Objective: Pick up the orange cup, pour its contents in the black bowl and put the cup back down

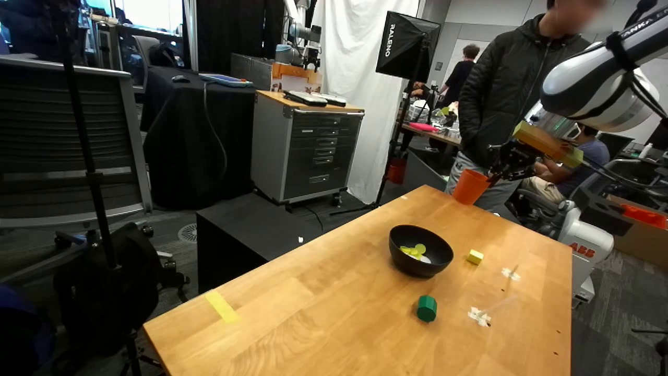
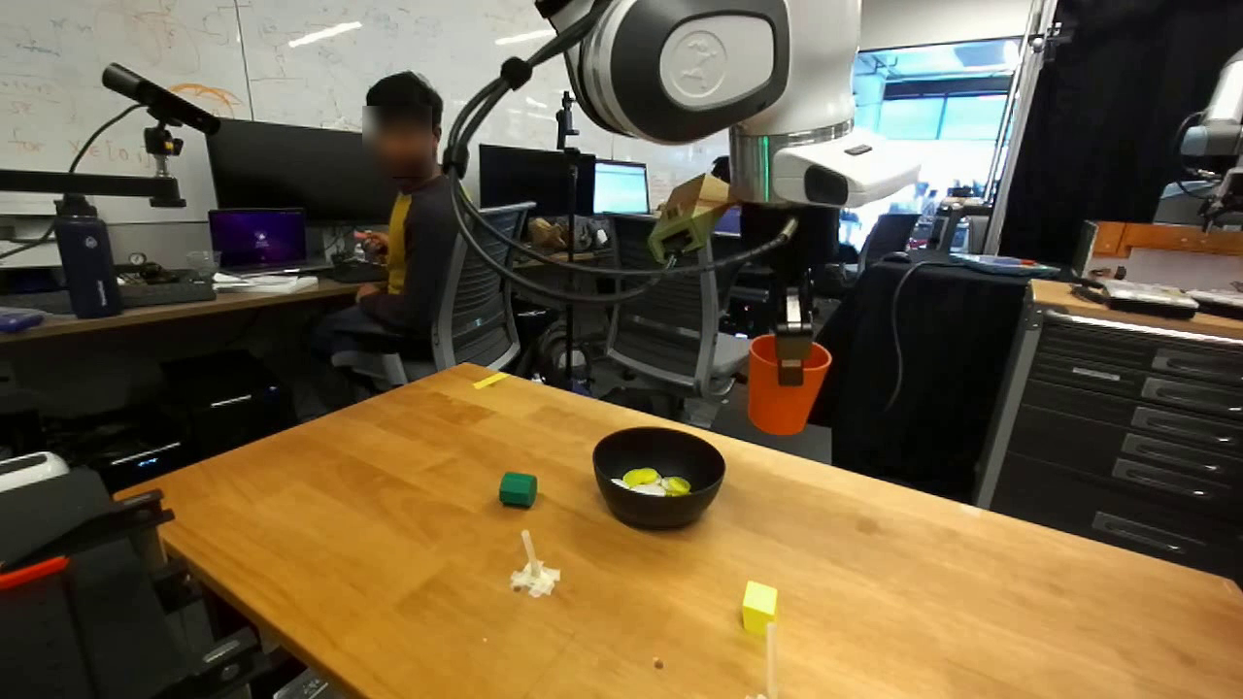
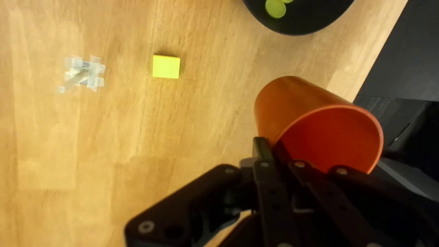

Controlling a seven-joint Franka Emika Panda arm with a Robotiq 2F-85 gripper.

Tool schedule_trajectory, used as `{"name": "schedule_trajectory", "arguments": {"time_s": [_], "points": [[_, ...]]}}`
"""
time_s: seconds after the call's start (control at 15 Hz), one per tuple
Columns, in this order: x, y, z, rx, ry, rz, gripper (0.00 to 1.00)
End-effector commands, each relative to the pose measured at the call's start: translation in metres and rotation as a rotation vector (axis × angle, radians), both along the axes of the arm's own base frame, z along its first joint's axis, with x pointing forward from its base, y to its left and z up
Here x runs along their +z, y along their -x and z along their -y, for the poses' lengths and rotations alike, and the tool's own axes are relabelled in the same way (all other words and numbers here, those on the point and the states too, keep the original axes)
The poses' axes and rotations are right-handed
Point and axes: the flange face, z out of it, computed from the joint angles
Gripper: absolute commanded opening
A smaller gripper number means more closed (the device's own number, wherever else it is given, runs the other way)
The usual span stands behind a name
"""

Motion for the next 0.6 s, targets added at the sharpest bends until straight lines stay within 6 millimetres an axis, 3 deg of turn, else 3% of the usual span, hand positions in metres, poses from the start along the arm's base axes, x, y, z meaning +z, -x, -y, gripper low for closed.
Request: {"name": "schedule_trajectory", "arguments": {"time_s": [0.0, 0.53], "points": [[-0.020, -0.013, 0.008, -0.052, 0.025, 0.002, 0.01], [-0.067, -0.036, -0.006, -0.051, 0.089, 0.010, 0.01]]}}
